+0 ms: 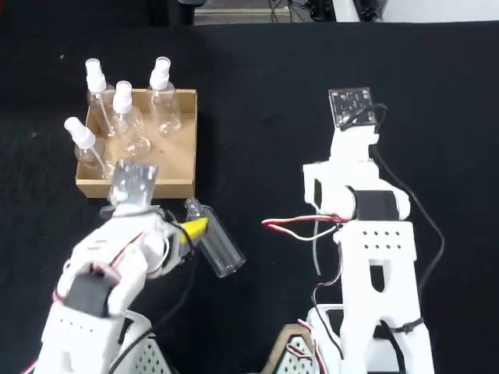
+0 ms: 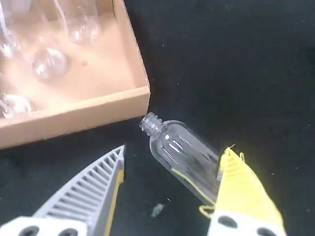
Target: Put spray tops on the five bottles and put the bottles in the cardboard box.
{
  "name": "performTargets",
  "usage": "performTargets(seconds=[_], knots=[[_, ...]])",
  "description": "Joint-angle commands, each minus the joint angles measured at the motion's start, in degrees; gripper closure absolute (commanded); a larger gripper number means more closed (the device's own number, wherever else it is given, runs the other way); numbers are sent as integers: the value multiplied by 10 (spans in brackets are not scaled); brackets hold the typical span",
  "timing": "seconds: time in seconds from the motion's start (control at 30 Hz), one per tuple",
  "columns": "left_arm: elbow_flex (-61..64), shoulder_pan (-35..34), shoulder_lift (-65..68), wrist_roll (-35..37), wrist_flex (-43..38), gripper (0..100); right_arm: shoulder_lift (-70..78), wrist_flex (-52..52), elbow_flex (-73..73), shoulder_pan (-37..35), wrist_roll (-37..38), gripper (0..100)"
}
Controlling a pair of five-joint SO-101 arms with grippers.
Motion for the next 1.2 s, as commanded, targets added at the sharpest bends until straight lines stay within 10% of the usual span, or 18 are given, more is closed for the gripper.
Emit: performTargets(seconds=[0.0, 0.2, 0.83, 1.17], knots=[[-70, 8, 129, 99, -21, 709, -24, -18, 1, -4, -4, 988], [-71, 35, 186, 252, -17, 709, -24, -38, 25, -7, -4, 988], [-22, 95, 196, 285, -70, 709, -24, -51, 43, -6, -4, 988], [-130, 94, 414, 287, -77, 709, -24, -53, 51, -5, -4, 988]])
